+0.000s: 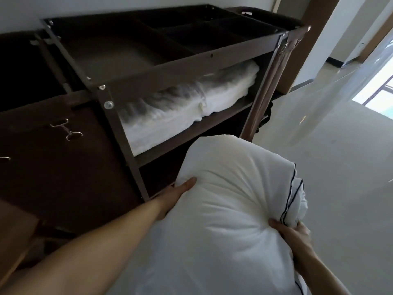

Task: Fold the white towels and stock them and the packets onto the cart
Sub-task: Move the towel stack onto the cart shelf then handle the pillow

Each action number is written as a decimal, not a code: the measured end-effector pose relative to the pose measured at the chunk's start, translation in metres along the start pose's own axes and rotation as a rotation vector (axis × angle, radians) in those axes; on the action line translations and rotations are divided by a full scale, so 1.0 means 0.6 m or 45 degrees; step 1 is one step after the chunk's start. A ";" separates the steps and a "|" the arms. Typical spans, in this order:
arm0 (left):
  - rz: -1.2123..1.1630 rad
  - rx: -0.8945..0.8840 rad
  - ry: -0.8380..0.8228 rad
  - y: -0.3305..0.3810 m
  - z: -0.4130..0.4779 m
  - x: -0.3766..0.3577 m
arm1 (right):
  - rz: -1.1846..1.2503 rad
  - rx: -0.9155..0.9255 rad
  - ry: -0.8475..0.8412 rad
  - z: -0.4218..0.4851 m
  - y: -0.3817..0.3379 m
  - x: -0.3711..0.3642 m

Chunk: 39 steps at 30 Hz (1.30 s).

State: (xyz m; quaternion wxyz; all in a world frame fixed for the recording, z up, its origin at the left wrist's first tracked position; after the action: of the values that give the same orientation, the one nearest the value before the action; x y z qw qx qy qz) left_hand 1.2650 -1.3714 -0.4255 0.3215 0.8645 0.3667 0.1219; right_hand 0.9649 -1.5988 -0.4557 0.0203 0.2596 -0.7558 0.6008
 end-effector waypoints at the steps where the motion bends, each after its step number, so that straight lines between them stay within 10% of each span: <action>1: 0.007 0.022 0.014 0.011 0.034 -0.010 | -0.002 -0.019 -0.002 0.033 0.010 -0.008; 8: 0.019 0.212 0.165 0.048 0.246 -0.037 | 0.061 -0.078 -0.121 0.264 0.071 -0.112; 20: -0.478 -0.140 0.649 0.029 0.265 0.091 | 0.247 0.206 -0.680 0.445 -0.051 -0.421; 33: -0.258 -0.471 1.260 0.047 0.259 0.167 | 0.425 0.215 -1.108 0.496 -0.090 -0.663; 39: 0.090 -0.172 1.444 0.022 0.333 0.200 | 0.318 0.328 -1.089 0.519 -0.089 -0.724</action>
State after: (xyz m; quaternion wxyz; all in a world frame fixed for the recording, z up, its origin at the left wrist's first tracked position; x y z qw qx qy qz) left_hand 1.4459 -1.3857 -0.5726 0.1247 0.6529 0.4443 0.6007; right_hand 1.4502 -1.7329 -0.6433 -0.3982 0.3916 -0.6410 0.5265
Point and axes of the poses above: each hand's wrist, its own z-axis towards the middle knuckle, its own x-axis out of the back of the hand, y = z × x, the point moved 8 cm from there along z, towards the middle knuckle, and after that the axes turned 13 degrees about x, right-handed, at the moved point
